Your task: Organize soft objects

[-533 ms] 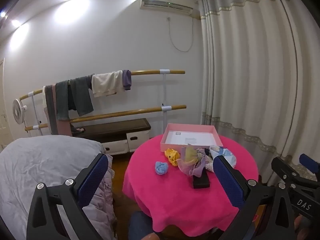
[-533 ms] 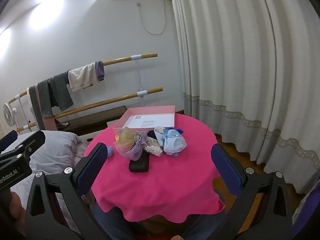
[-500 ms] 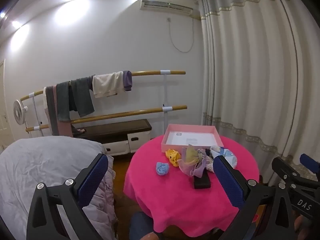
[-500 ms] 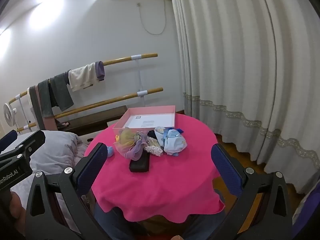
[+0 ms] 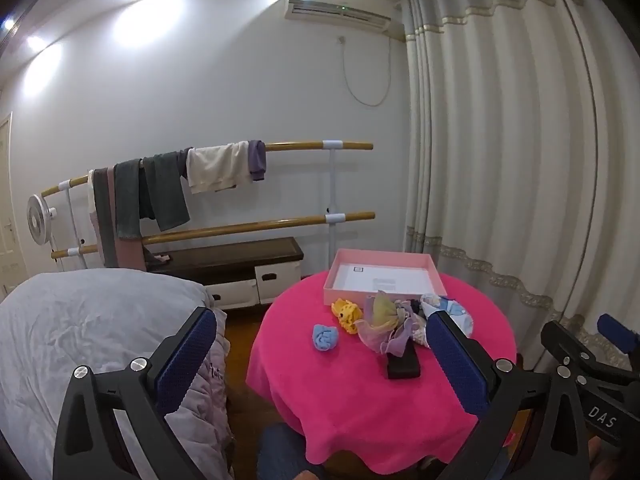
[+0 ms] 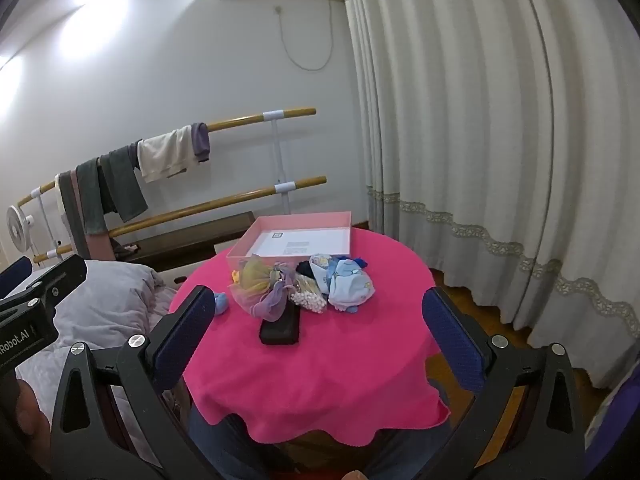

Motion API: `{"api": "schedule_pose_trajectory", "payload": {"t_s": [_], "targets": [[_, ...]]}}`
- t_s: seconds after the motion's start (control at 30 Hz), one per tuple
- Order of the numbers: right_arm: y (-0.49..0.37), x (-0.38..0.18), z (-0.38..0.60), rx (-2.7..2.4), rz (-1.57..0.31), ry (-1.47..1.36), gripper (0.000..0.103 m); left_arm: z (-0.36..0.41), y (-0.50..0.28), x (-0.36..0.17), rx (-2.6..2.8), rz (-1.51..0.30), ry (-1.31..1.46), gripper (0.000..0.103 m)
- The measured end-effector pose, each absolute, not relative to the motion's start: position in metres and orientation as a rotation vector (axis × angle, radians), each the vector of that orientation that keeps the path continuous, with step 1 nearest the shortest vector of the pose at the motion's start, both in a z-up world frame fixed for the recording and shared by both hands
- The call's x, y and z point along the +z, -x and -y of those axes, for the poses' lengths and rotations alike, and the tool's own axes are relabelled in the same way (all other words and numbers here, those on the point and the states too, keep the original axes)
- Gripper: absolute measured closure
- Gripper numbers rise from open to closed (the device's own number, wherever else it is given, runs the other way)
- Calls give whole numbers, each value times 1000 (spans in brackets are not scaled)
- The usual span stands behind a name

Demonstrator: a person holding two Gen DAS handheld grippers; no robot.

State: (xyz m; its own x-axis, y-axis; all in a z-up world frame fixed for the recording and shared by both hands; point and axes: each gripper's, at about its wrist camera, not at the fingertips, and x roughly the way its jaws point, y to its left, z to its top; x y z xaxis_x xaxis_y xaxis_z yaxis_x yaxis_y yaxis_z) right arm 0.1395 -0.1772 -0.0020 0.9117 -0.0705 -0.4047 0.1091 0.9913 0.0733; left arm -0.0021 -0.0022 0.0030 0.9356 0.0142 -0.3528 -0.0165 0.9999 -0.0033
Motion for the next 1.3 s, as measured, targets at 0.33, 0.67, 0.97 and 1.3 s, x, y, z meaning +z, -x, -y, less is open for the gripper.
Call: {"api": "schedule_pose_trajectory", "payload": {"t_s": [0.33, 0.67, 0.97, 1.3], "targets": [[-140, -2, 176, -91, -413, -93, 0, -1, 4, 4, 9, -358, 11, 0], [-141, -3, 176, -93, -414, -89, 0, -2, 2, 3, 11, -362, 17, 0], [-138, 2, 178, -99, -413, -88, 0, 1, 0, 2, 12, -363, 14, 0], [-141, -2, 178, -107, -414, -85, 0, 0, 0, 0, 15, -366, 13, 0]]}}
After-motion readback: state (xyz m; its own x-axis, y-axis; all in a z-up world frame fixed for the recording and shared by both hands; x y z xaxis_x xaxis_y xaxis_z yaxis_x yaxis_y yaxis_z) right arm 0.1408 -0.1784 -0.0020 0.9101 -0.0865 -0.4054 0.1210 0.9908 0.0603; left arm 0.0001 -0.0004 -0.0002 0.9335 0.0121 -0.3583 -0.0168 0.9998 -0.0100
